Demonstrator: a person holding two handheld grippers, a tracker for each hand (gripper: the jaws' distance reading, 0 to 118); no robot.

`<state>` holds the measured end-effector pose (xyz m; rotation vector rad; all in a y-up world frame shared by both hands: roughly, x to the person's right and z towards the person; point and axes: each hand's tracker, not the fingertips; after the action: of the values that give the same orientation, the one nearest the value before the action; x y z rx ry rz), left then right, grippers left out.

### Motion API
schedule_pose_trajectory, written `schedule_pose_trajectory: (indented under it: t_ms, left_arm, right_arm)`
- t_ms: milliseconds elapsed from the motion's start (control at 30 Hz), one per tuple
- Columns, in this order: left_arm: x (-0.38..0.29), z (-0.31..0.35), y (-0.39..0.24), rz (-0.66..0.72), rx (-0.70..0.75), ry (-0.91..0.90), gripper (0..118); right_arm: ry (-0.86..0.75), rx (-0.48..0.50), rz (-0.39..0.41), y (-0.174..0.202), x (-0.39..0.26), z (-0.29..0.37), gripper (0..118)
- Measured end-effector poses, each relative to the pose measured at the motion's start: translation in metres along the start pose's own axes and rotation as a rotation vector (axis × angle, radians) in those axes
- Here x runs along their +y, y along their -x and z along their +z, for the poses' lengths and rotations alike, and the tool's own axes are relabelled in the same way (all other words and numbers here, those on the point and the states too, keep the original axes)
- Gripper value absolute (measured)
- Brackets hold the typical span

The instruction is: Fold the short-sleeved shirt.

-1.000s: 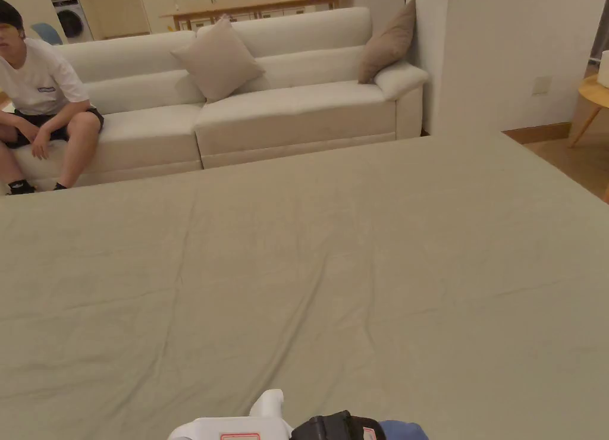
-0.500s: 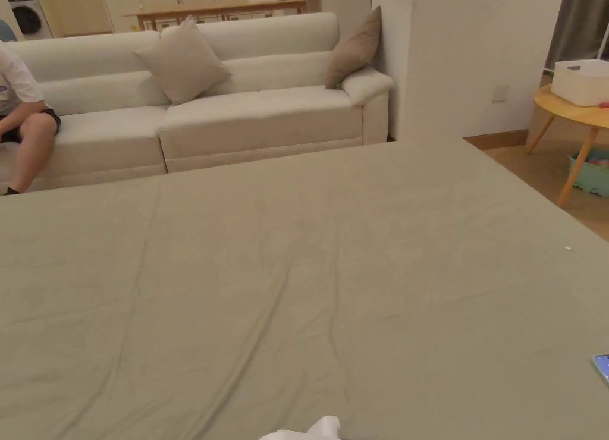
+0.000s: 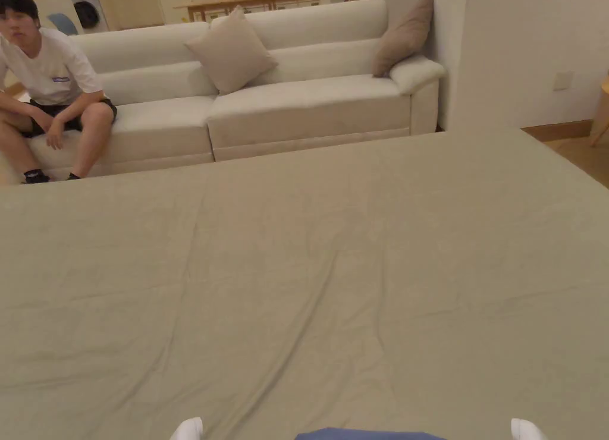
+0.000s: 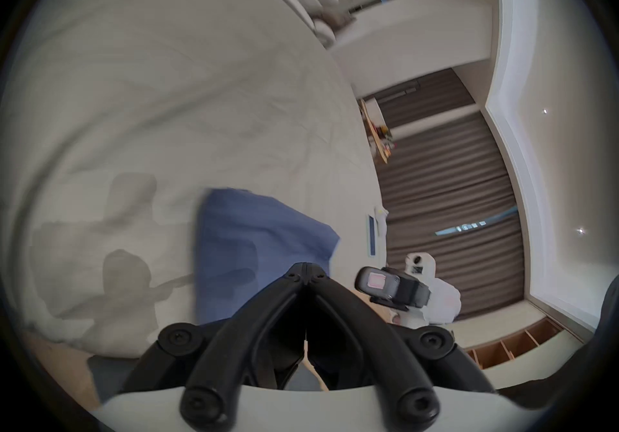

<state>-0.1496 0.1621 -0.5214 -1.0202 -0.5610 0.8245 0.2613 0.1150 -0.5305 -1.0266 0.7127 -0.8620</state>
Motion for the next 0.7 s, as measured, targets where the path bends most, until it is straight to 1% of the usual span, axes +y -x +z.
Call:
schedule_pose_trajectory:
  t_ms: [33,100,133,167,200,233,267,367,467,533,567,600,633,667,700]
  left_arm:
    - [-0.001,0.008,0.005,0.006,0.017,-0.01,0]
    - [-0.004,0.019,0.016,0.047,0.023,-0.005,0]
    - [-0.006,0.022,0.022,0.077,0.008,-0.002,0]
    - [-0.008,0.025,0.026,0.088,-0.006,-0.003,0]
    - [-0.009,0.025,0.029,0.088,-0.002,0.0,0]
    - [-0.01,0.024,0.03,0.085,0.003,0.009,0]
    - [-0.011,0.022,0.032,0.079,0.016,0.011,0]
    - [-0.013,0.013,0.038,0.1,-0.005,0.044,0]
    - [-0.014,-0.003,0.037,0.101,0.001,0.067,0]
    - [-0.014,-0.011,0.039,0.087,-0.029,0.068,1]
    - [-0.014,-0.016,0.042,0.09,-0.079,0.086,12]
    - [-0.013,-0.022,0.048,0.107,-0.093,0.114,45]
    - [-0.013,-0.027,0.051,0.146,-0.1,0.125,101]
    - [-0.012,-0.036,0.055,0.173,-0.075,0.157,117]
    - [-0.011,-0.044,0.057,0.192,-0.091,0.192,115]
  right_arm:
    - [0.064,-0.002,0.01,-0.008,0.006,-0.014,0]
    - [0.131,-0.207,0.021,-0.027,0.012,-0.029,0]
    - [0.165,-0.279,0.017,-0.038,0.015,-0.033,0]
    - [0.186,-0.251,-0.021,-0.048,0.016,-0.031,0]
    - [0.152,-0.196,-0.027,-0.052,0.017,-0.025,0]
    - [0.141,-0.189,-0.01,-0.05,0.016,-0.022,0]
    - [0.122,-0.26,0.056,-0.043,0.012,-0.02,0]
    - [0.111,-0.304,0.136,-0.031,0.006,-0.022,0]
    - [0.095,-0.291,0.102,-0.033,0.002,-0.021,0]
    - [0.069,-0.272,0.065,-0.037,-0.002,-0.019,0]
    - [0.05,-0.26,0.036,-0.039,-0.005,-0.019,0]
    - [0.039,-0.248,0.018,-0.042,-0.007,-0.017,0]
    - [0.035,-0.237,0.006,-0.045,-0.008,-0.015,0]
    - [0.038,-0.232,0.0,-0.047,-0.009,-0.013,0]
    - [0.039,-0.233,-0.003,-0.048,-0.009,-0.012,0]
